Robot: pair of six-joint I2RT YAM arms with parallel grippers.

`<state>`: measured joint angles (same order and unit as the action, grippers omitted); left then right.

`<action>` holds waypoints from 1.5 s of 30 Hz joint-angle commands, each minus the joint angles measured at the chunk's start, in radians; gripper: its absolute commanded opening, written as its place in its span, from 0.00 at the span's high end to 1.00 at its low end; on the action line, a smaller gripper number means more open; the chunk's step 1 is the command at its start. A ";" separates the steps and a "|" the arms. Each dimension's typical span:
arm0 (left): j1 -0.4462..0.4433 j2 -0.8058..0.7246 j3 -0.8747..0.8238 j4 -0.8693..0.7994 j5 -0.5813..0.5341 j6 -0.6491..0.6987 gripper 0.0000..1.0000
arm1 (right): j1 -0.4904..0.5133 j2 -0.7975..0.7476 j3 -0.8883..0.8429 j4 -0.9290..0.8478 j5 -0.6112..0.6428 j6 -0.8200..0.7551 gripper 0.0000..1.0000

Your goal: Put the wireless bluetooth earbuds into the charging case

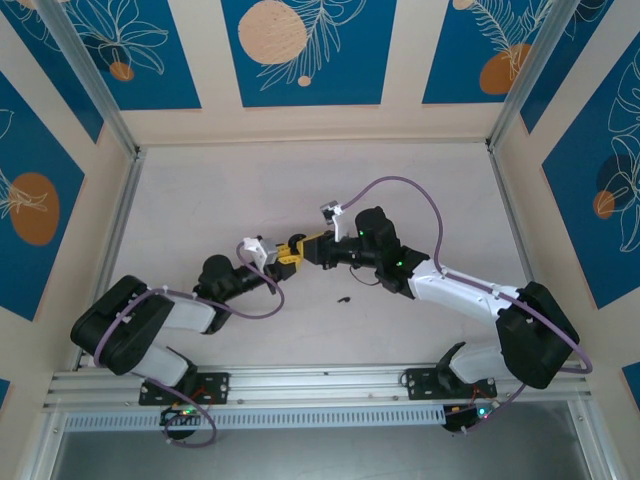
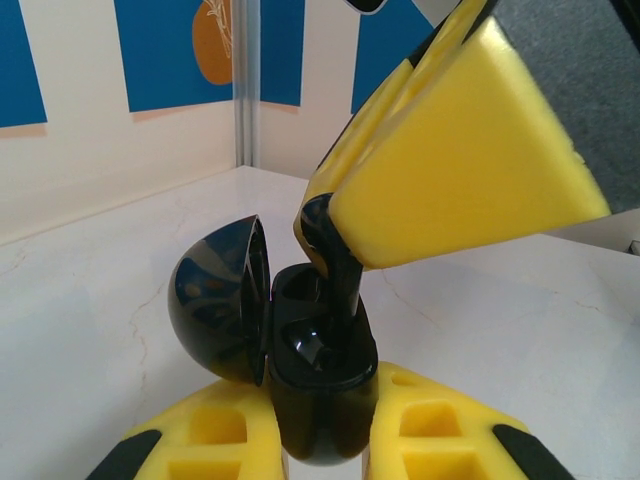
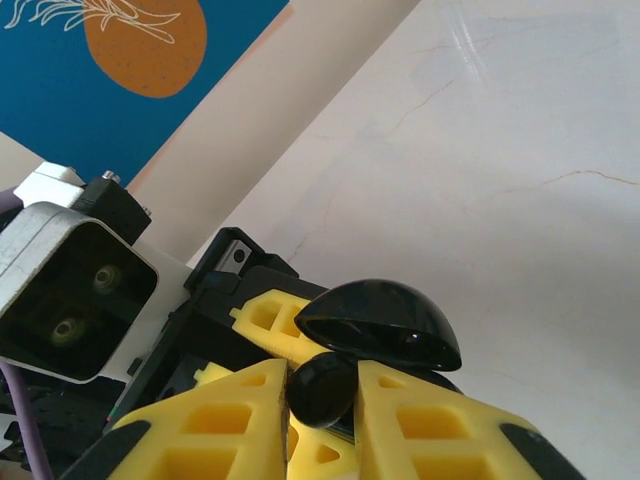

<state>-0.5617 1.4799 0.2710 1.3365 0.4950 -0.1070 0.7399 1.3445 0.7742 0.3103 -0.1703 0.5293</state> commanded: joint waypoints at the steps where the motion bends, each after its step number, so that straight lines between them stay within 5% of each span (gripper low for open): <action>1: -0.010 -0.039 0.016 0.069 -0.009 -0.022 0.86 | 0.010 -0.013 0.016 -0.082 0.020 -0.032 0.75; 45: -0.010 -0.115 0.010 -0.027 0.022 0.020 0.86 | 0.009 -0.090 0.069 -0.174 0.029 -0.067 0.43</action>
<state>-0.5617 1.3884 0.2710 1.2484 0.4808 -0.1074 0.7498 1.2861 0.8139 0.1989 -0.1539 0.4927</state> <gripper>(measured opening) 0.168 0.566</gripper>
